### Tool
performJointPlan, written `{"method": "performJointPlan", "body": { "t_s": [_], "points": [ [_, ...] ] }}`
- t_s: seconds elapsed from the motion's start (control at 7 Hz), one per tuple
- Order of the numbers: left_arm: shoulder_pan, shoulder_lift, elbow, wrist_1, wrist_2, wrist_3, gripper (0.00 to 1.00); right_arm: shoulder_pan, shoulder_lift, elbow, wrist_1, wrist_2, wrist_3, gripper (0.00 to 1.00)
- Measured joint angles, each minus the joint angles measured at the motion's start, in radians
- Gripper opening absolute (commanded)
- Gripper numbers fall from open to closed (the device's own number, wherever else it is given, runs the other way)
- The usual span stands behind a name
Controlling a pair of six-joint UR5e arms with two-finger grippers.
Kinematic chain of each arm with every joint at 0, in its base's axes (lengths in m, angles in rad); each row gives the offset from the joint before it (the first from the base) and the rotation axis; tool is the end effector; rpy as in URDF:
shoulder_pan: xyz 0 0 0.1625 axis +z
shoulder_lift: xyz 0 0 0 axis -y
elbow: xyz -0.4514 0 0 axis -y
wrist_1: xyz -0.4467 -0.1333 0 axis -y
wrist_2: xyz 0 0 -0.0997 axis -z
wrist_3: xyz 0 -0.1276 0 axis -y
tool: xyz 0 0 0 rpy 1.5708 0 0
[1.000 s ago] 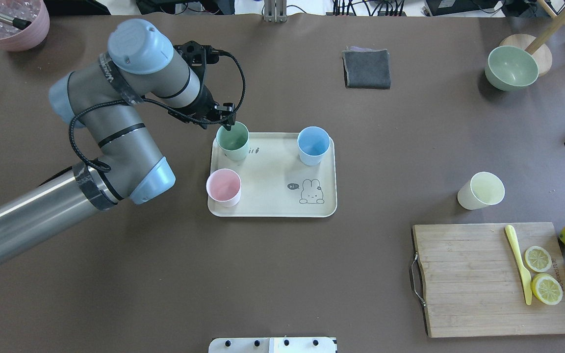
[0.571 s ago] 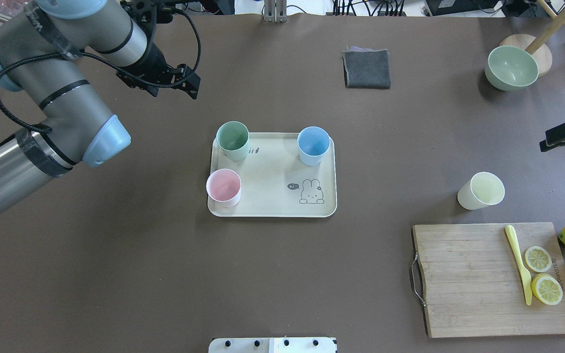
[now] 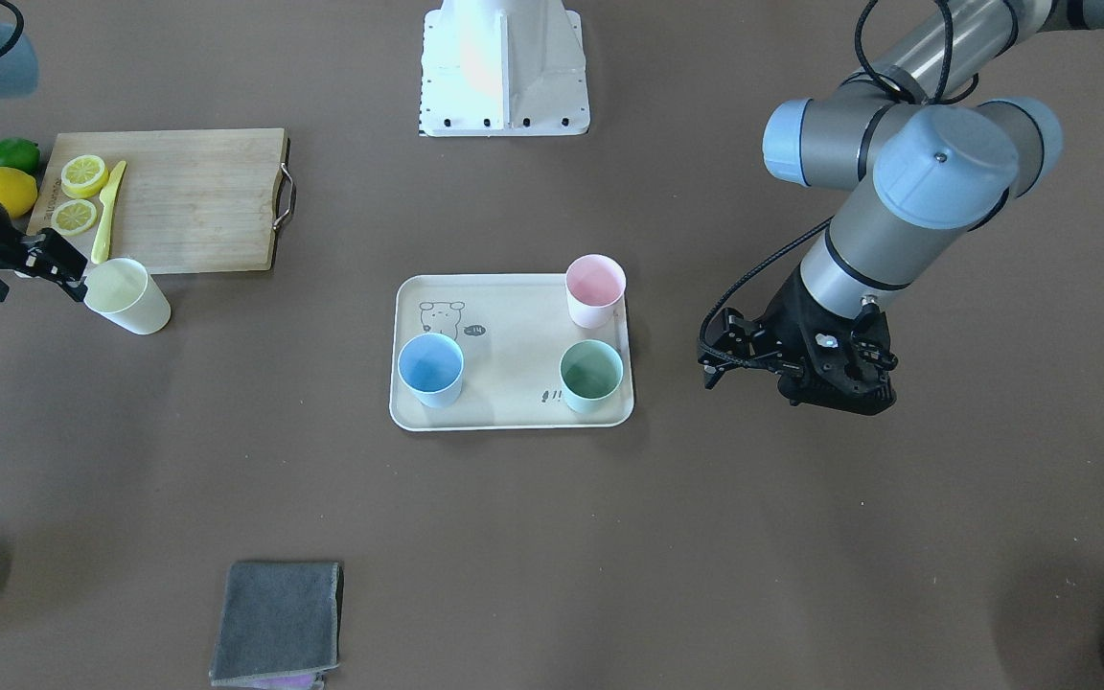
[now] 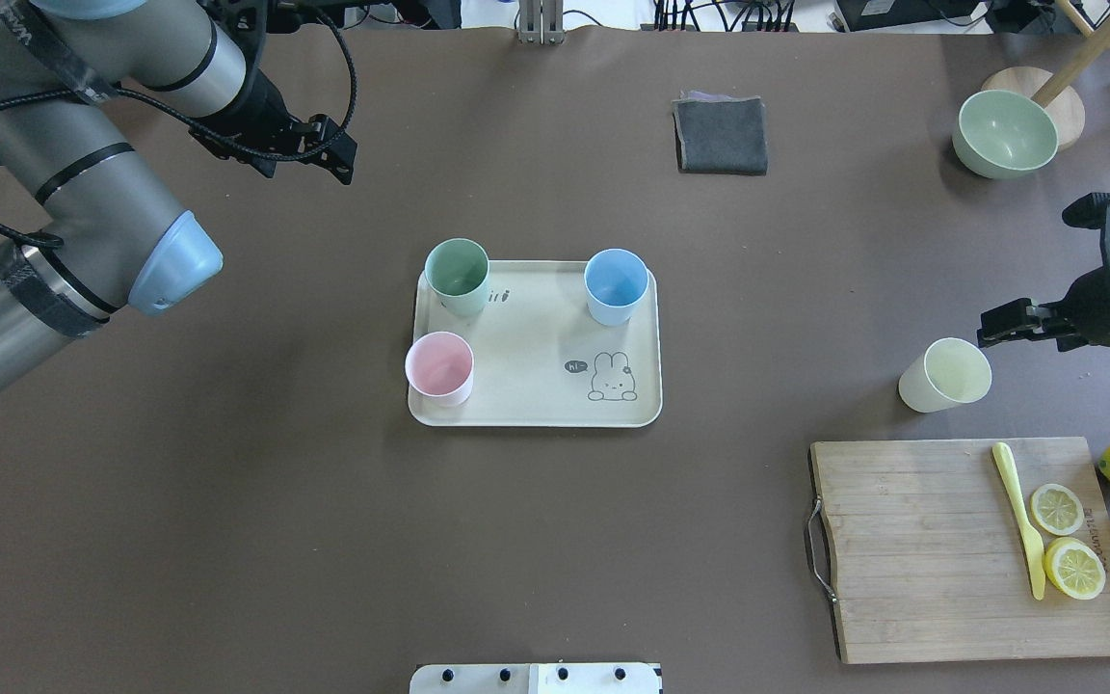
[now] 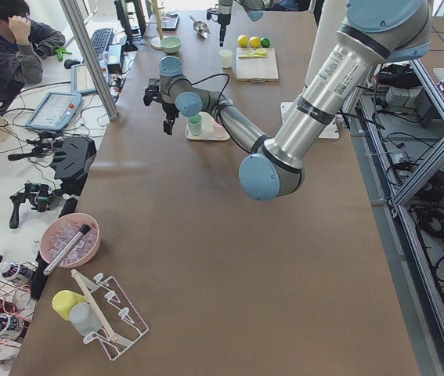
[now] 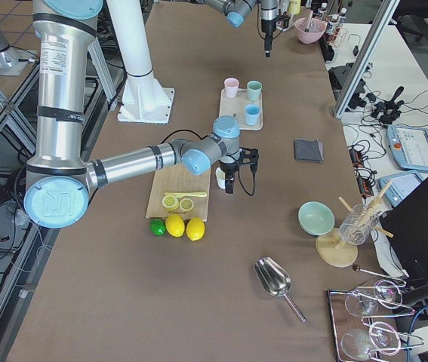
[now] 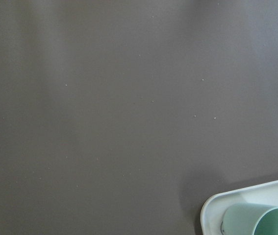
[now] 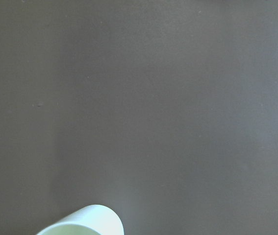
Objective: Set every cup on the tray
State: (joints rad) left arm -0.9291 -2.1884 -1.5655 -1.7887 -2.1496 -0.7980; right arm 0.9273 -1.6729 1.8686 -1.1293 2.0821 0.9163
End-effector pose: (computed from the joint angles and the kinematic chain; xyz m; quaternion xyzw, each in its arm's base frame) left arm 0.4118 -0.6573 0.2723 0.1185 0.4512 0.0463 0.8833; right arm -0.2664 -0.4733 0.5548 0.0466 -0.3839 0.0465 0.9210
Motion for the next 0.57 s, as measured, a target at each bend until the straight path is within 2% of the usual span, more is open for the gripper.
{"method": "performJointPlan", "body": {
  "t_s": [0.29, 0.43, 0.57],
  "points": [
    [0.0, 0.001, 0.0, 0.0, 0.005, 0.0, 0.98, -0.09, -0.004, -0.015, 0.052, -0.073, 0.067, 0.97],
    [0.0, 0.002, 0.001, 0.0, 0.006, 0.0, 0.98, -0.122, -0.005, -0.015, 0.064, -0.106, 0.076, 0.01],
    [0.0, 0.003, 0.001, 0.0, 0.008, 0.0, 0.98, -0.14, -0.005, -0.015, 0.075, -0.129, 0.079, 0.0]
  ]
}}
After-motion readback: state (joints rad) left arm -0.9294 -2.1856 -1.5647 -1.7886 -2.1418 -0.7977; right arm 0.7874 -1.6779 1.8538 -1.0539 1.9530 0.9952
